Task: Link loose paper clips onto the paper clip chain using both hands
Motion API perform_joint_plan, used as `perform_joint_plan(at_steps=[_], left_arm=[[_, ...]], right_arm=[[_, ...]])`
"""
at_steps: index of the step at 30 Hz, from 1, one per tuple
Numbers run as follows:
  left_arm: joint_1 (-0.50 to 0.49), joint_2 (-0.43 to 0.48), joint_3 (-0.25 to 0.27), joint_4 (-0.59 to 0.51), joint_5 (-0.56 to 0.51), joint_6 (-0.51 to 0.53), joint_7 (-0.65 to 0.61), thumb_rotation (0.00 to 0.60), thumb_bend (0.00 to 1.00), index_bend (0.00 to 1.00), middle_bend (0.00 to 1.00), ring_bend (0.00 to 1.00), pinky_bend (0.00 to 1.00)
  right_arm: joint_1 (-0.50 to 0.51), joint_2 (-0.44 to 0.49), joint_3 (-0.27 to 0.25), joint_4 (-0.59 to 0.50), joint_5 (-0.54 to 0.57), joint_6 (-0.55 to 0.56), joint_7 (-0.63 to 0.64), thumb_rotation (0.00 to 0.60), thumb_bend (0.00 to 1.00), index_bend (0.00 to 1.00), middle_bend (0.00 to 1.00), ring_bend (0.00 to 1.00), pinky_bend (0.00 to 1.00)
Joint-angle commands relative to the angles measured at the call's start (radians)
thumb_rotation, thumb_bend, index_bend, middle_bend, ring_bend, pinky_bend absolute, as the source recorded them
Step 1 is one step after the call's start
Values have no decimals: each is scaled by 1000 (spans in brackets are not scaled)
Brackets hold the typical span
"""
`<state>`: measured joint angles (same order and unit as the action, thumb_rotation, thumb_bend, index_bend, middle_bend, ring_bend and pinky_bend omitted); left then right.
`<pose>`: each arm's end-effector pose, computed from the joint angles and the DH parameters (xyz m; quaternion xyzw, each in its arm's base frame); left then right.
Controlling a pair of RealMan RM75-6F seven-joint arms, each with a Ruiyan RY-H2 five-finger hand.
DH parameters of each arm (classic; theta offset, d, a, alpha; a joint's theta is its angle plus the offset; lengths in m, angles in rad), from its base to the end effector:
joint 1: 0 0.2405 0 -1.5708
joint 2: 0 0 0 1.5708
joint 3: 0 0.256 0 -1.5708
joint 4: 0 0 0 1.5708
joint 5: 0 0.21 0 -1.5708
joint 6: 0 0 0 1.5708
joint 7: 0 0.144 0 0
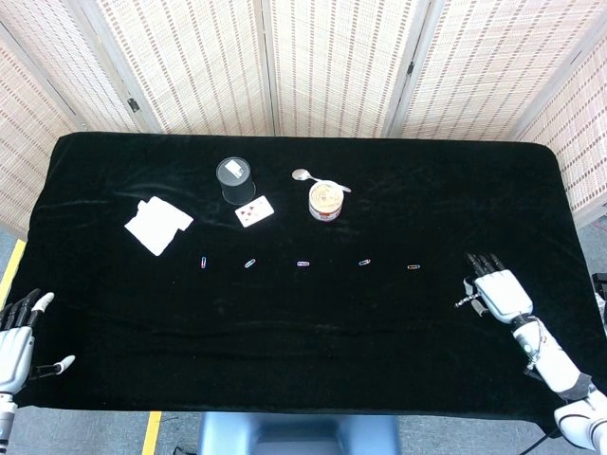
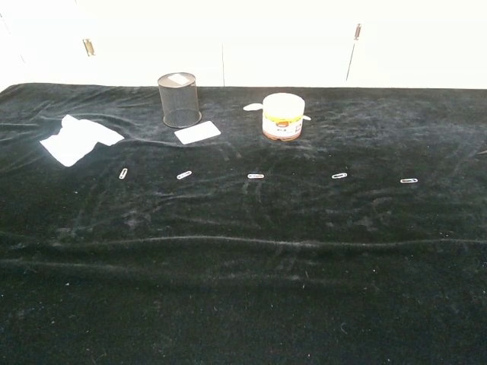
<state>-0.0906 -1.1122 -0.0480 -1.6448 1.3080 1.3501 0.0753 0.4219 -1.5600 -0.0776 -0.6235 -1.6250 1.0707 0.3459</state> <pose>-0.3362 0.1784 0.1497 -0.5708 -0.4557 -0.3045 0.6114 -0.3921 -0.2996 0.0679 0.7601 -0.3362 0.2326 0.5051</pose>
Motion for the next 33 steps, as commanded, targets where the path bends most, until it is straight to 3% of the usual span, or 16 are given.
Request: perform_joint_plan(at_steps=[1,9,23,33], left_arm=[[0,0,0,0,0,0,-1,600,85,0,0,0,0],[-1,2,-1,1,-2,-2,-8,600,86,0,0,0,0],[1,16,-4,4,-3,-7,-47,600,86,0,0,0,0],[1,32,-2,14,2,-21,-95,600,86,0,0,0,0]], right_arm=[[0,-2,3,1,4,2,-1,600,427,579,7,39,0],[0,-6,17,1,22,10,0,600,452,691,64,55,0],[45,19,114,-74,77,81,28,600,508,791,147,83,0],[150,-17,177,-189,110,14,-153,600,508,791,151,83,0]])
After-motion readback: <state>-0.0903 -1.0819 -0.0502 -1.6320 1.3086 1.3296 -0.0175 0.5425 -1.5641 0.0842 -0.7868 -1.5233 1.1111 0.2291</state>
